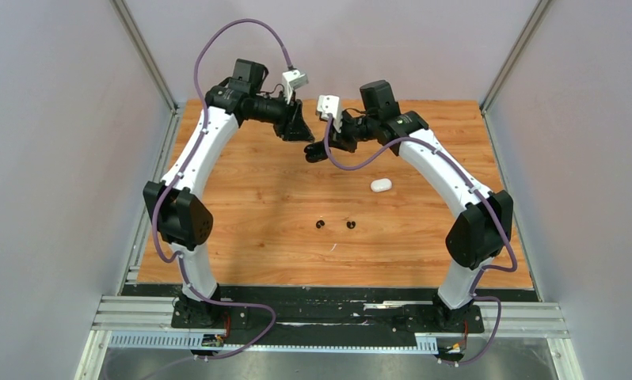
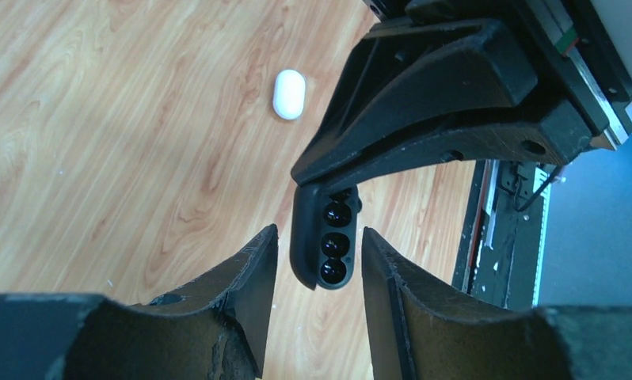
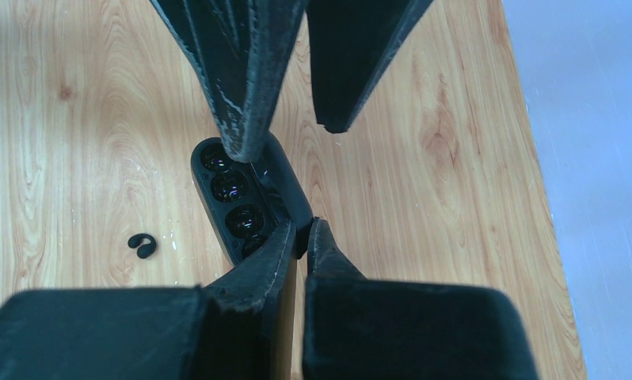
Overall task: Insert the wireless bluetooth earbuds into the charging case
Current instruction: Pass from the right arm to the left
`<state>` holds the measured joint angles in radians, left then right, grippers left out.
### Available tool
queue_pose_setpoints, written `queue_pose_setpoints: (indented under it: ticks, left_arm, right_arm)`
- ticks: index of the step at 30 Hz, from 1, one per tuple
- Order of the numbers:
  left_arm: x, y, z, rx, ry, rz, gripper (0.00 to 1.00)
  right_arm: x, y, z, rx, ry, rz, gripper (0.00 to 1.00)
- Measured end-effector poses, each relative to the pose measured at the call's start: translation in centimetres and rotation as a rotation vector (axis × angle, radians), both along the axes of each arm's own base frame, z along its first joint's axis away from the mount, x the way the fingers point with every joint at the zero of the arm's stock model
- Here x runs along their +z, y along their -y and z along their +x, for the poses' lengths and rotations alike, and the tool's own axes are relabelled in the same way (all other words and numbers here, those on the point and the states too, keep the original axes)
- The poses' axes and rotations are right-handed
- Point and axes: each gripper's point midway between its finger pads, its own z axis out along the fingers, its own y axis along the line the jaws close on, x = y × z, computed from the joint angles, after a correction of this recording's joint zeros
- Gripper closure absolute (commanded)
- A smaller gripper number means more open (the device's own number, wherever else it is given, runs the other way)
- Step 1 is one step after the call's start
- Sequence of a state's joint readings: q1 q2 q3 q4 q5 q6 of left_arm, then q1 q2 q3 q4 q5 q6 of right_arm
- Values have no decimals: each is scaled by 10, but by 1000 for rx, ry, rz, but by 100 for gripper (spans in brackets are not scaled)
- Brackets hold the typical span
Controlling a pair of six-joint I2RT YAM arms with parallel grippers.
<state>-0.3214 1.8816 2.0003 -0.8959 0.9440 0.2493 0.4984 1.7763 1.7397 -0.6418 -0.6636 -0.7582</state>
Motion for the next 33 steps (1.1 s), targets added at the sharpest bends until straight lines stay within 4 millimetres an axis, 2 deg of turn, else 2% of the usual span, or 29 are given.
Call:
queue_pose_setpoints:
  ticks: [5,10,15,24,33]
  left_arm:
    - [-6,-2,-9,-24,-28,30,52]
    - [-18,1,-11,-34,-65,60,50]
    - [-28,4,-12,-40,-80,85,54]
    - [-30,4,-15,-48,-89,91,66]
    - [-31,3,-16,-56,-86,96,70]
  right_arm:
    - [-2,-1,-1,2,7,-14,100]
    - [-2,-4,-3,9,11,-17,100]
    - [-1,-6,-5,14,13,-17,100]
    - [0,-9,-8,27,21,-17,100]
    - [1,-11,-10,32,22,-17,100]
